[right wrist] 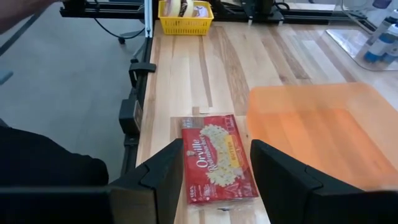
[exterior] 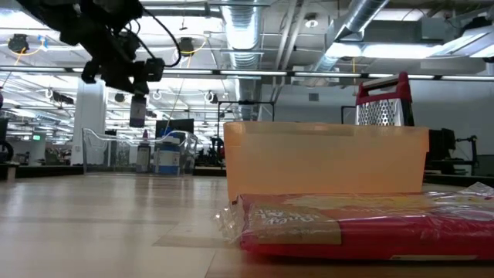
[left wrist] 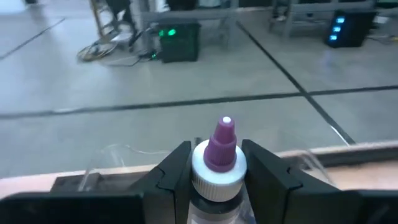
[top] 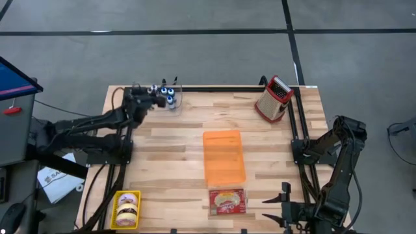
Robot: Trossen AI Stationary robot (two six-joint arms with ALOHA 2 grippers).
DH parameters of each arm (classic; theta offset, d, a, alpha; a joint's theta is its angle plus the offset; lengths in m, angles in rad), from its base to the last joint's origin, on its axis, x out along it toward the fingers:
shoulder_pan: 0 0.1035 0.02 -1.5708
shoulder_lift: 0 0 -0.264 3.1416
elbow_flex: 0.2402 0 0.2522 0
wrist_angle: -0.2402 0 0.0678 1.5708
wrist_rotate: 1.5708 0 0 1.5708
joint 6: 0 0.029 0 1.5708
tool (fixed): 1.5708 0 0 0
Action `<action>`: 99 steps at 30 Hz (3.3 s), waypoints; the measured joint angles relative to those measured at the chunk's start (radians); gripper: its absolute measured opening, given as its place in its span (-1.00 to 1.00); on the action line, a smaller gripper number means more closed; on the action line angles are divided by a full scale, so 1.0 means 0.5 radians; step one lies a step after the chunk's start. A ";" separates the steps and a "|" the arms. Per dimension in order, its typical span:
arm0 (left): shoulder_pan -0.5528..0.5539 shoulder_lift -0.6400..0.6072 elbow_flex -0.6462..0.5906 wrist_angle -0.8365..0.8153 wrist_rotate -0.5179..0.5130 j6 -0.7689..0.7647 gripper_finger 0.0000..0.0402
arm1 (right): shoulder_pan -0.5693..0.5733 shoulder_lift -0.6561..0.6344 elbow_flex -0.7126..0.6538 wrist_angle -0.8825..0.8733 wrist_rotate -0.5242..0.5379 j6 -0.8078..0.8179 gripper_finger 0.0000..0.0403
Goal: Pick & Place Food Item
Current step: Put the violet food coloring bottle into the transparent bin, then put the popcorn bag into the orange bin
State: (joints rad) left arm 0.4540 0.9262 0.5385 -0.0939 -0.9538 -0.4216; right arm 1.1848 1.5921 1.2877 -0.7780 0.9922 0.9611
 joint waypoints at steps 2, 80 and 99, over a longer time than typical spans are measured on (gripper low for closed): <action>0.159 0.027 -0.001 0.044 0.142 0.004 -0.45 | -0.004 0.000 0.000 -0.004 0.001 -0.001 -0.12; 0.165 0.273 -0.489 1.098 1.873 0.218 -0.20 | -0.007 0.000 -0.002 -0.118 0.113 0.092 -0.12; -0.714 -0.314 -0.488 0.804 2.164 0.516 -0.31 | -0.068 0.000 -0.002 -0.118 0.110 0.106 -0.12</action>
State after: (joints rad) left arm 0.0971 0.7694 0.2943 0.3083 0.1281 -0.1636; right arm 1.1507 1.5921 1.2865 -0.8371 1.0473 1.0142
